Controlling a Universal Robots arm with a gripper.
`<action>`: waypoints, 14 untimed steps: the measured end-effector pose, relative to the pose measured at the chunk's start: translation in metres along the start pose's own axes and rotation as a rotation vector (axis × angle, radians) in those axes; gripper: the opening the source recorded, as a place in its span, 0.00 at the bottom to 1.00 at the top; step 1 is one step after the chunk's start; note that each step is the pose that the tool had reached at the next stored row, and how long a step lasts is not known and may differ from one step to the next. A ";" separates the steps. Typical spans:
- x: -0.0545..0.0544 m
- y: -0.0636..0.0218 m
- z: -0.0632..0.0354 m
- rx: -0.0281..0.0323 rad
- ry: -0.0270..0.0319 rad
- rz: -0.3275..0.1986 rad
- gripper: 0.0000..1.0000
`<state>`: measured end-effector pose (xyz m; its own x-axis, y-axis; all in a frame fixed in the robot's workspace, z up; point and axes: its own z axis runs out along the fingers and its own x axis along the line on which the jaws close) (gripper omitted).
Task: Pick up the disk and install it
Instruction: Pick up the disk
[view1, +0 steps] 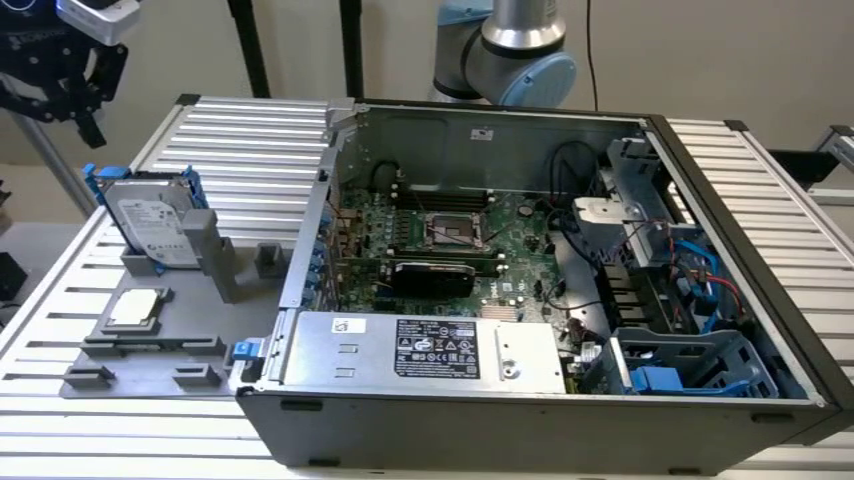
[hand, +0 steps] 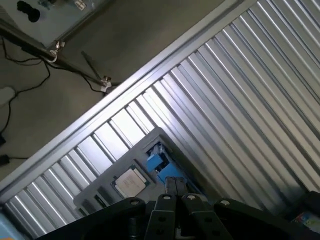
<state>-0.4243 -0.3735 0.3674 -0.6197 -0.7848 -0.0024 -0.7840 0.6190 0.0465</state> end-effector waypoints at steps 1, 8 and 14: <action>0.000 0.0000 0.0001 0.0000 0.0008 -0.018 0.00; 0.000 -0.0001 0.0010 -0.0001 0.0065 -0.145 0.00; 0.000 -0.0001 0.0017 -0.0002 0.0114 -0.254 0.00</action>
<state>-0.4243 -0.3735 0.3657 -0.4027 -0.9153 -0.0028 -0.9144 0.4021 0.0460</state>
